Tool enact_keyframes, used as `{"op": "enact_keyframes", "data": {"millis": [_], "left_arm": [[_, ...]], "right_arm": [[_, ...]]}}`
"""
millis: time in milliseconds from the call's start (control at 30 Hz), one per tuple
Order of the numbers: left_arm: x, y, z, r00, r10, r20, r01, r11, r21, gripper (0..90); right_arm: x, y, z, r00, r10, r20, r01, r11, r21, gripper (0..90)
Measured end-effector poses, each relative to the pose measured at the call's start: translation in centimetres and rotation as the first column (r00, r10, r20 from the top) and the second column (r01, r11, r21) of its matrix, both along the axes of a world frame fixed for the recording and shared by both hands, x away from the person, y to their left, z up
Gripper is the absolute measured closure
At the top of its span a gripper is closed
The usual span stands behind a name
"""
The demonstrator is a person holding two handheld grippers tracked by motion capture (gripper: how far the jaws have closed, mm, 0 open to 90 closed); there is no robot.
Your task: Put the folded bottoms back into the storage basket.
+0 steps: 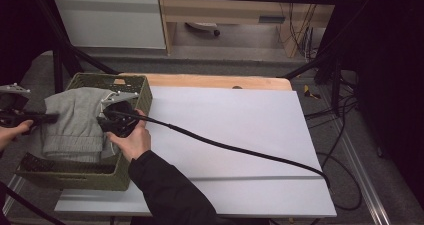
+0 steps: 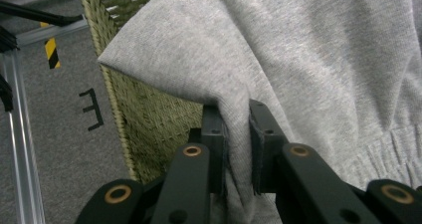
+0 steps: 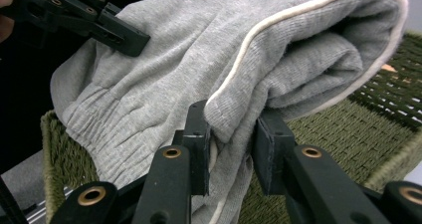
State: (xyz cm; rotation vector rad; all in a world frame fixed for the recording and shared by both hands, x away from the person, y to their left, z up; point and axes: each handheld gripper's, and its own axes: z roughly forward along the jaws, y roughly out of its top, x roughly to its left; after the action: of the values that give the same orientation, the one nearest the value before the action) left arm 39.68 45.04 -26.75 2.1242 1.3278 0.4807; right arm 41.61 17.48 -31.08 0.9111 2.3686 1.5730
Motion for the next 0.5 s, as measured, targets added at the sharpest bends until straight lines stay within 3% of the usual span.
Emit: {"op": "enact_keyframes", "data": {"millis": [500], "left_arm": [[0.6, -0.3, -3.0, 0.9988, -0.003, -0.049, 0.002, 1.0000, -0.007, 79.8]], "right_arm": [[0.0, 0.3, -2.0, 0.9998, 0.002, -0.022, -0.002, 0.999, -0.038, 71.2]]}}
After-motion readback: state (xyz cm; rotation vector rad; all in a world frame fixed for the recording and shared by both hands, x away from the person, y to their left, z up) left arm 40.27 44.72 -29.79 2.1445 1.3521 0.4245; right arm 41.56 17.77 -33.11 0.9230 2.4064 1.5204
